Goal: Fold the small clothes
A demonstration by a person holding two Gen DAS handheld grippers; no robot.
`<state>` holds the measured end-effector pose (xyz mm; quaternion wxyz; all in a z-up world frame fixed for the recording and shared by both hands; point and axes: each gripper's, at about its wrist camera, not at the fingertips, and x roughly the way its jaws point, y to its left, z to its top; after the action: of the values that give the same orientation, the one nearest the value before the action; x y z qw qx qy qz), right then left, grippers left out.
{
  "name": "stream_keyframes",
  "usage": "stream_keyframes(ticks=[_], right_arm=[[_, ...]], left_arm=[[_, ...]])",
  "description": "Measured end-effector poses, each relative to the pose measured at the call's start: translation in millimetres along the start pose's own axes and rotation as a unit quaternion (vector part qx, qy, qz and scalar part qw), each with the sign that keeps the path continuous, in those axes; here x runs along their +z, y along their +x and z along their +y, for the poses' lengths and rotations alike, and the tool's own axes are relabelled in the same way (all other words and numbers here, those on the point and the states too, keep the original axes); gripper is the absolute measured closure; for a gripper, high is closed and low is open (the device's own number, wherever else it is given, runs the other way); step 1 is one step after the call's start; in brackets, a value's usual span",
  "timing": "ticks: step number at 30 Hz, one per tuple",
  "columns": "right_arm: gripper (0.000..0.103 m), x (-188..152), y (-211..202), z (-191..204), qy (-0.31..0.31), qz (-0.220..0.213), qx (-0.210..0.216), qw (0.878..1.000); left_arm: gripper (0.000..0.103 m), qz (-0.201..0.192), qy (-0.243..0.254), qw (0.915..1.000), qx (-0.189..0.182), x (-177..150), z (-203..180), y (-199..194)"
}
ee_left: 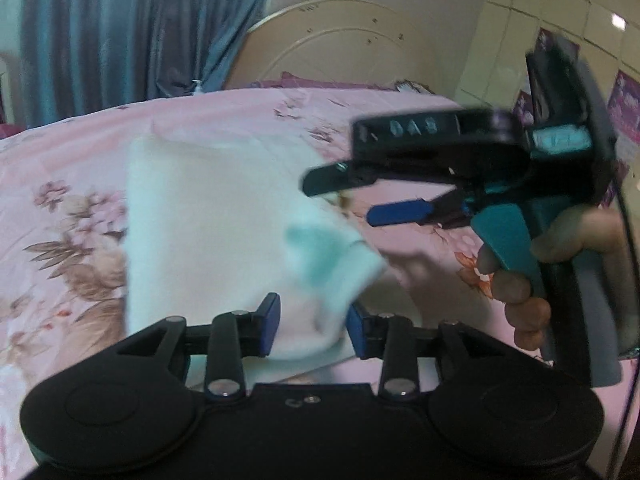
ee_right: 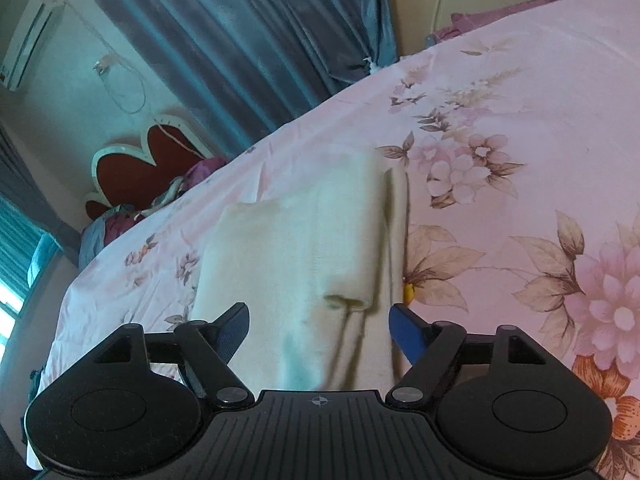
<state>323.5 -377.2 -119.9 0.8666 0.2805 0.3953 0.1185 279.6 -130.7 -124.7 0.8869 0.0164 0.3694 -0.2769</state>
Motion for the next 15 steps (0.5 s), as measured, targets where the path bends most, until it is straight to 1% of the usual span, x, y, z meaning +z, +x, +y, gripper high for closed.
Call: stream_keyframes(ticks=[4,5,6,8,10,12,14,15], right_arm=[[0.028,-2,5,2,-0.005,0.003,-0.007,1.0],[0.03,-3,7,3,-0.007,0.005,-0.009,1.0],[0.036,-3,8,4,-0.008,0.007,-0.009,1.0],[0.042,-3,14,5,-0.008,0.013,-0.005,1.0],[0.042,-3,21,4,-0.004,0.02,-0.01,1.0],[0.042,-3,28,-1,0.011,0.021,-0.012,1.0],[0.042,-2,32,-5,0.027,0.017,-0.008,0.999],[0.058,-1,34,-5,0.031,0.011,-0.01,0.999]], left_arm=[[0.062,-0.023,-0.031,0.9992,0.008,5,18,-23],[0.062,-0.029,-0.041,0.9986,0.015,11,22,-28],[0.062,-0.037,-0.054,0.9977,0.017,14,27,-34],[0.059,-0.047,-0.076,0.9957,0.02,20,35,-41],[0.058,-0.05,-0.093,0.9939,0.032,24,45,-43],[0.058,-0.05,-0.098,0.9926,0.052,27,54,-40],[0.058,-0.044,-0.107,0.9916,0.059,29,63,-34],[0.058,-0.039,-0.113,0.9909,0.061,30,67,-29]])
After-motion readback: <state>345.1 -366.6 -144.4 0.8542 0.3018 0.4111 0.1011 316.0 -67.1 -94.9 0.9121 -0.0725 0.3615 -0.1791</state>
